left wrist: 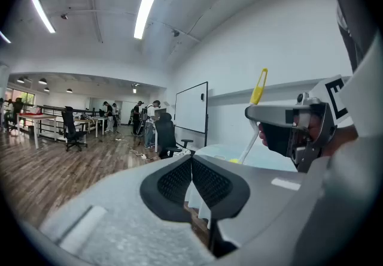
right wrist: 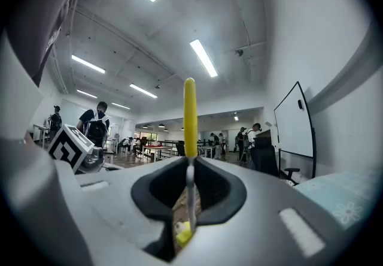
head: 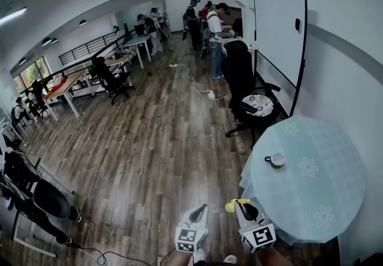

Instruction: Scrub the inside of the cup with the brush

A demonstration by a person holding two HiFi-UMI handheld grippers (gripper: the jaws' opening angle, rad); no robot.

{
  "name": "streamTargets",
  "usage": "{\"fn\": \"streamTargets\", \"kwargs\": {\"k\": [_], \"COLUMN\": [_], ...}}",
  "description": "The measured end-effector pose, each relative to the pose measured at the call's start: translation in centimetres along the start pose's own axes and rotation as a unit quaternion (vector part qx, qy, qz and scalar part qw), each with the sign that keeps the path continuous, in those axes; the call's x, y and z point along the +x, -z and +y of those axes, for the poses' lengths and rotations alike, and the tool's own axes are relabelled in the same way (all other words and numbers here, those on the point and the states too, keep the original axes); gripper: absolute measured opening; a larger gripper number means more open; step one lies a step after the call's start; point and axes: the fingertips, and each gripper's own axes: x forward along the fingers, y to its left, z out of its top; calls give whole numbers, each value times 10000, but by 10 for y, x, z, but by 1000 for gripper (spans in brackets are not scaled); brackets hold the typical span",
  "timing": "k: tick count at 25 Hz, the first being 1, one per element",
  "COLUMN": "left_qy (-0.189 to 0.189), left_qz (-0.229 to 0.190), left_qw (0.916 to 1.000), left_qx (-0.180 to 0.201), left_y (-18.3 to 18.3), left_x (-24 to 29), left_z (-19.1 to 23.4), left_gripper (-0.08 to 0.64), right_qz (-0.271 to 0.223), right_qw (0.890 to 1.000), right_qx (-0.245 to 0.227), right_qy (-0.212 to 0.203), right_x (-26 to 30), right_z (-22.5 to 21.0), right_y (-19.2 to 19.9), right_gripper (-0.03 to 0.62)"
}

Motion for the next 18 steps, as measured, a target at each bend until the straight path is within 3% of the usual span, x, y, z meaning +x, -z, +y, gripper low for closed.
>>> {"fn": "streamTargets", "kwargs": {"k": [6, 18], "left_qy": [62, 105], "left_qz": [11, -2], "left_qw": [10000, 9999], "left_qx": [-23, 34], "left_y": [3, 4], "left_x": [-5, -1], "left_z": [-2, 50], "left_gripper": [6, 6], "right_qz": [-15, -217], "right_qw": [10000, 9996], "right_qx": [-9, 98], "right_qy": [-30, 134], "right_x": [2, 47], "right_z": [8, 24], "right_y": [0, -6], "right_gripper": [35, 35]}}
